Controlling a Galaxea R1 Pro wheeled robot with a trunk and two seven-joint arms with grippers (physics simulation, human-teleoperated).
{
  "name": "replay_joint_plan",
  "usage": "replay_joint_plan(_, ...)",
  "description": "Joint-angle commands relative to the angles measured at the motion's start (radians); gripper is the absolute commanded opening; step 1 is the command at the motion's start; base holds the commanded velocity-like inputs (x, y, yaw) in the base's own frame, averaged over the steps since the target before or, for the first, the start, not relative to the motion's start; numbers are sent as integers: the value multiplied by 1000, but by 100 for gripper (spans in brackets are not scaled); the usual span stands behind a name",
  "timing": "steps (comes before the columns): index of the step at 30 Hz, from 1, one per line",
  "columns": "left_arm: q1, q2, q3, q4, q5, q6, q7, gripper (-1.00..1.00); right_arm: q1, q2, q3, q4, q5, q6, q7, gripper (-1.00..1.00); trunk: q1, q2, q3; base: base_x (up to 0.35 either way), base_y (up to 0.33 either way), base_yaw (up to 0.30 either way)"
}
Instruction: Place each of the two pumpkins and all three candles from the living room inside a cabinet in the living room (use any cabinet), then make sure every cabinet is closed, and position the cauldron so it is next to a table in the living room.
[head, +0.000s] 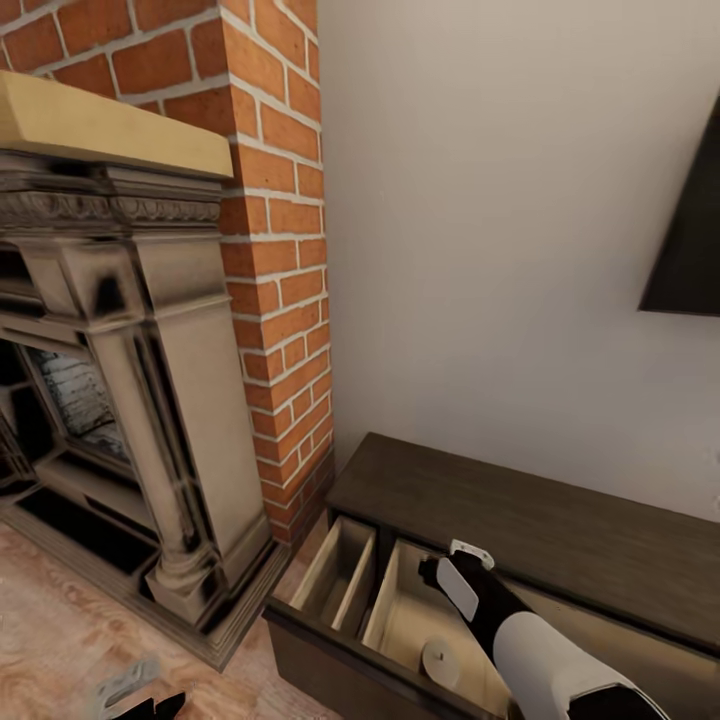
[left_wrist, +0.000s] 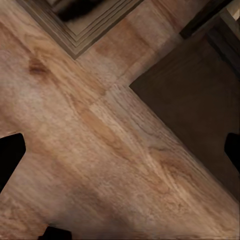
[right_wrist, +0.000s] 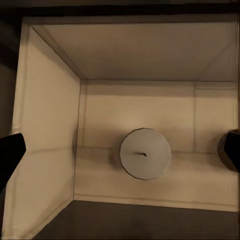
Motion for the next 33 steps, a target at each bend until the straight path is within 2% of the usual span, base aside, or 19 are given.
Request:
replay_joint_plan(1, 0, -4, 0, 4, 11, 3, 13, 100, 3, -2, 8, -2, -6, 3, 1, 100, -4, 7, 2, -253, 0, 0)
replay_joint_plan(7, -1, -13, 5, 24, 20, 2, 20, 100, 12, -7, 7, 0, -3, -1, 80, 100, -27, 49, 21, -313, 0, 0)
replay_joint_plan(13, -1, -22, 7, 26, 20, -11, 21, 100, 14, -9, 8, -1, -3, -1, 93, 100, -50, 91, 40, -266, 0, 0)
replay_joint_plan(21, -1, -28, 2, 28, 7, -91, 22, 100, 14, -10, 8, -1, -3, -8, 97, 100, -81, 147, 65, -44, 0, 0)
replay_joint_plan(26, 0, -28, 0, 29, 4, -160, 22, 100, 22, -15, 8, -3, -3, -49, 99, 100, -100, 182, 81, -4, 0, -14)
replay_joint_plan(30, 0, -27, -1, 84, 4, -215, 21, 100, 28, -17, 9, -4, -2, -58, 99, 100, -116, 210, 98, -1, 0, -140)
replay_joint_plan(33, 0, -27, -3, 110, 5, -229, 20, 100, 32, -18, 9, -4, -1, -60, 99, 100, -127, 231, 111, 0, 0, -177)
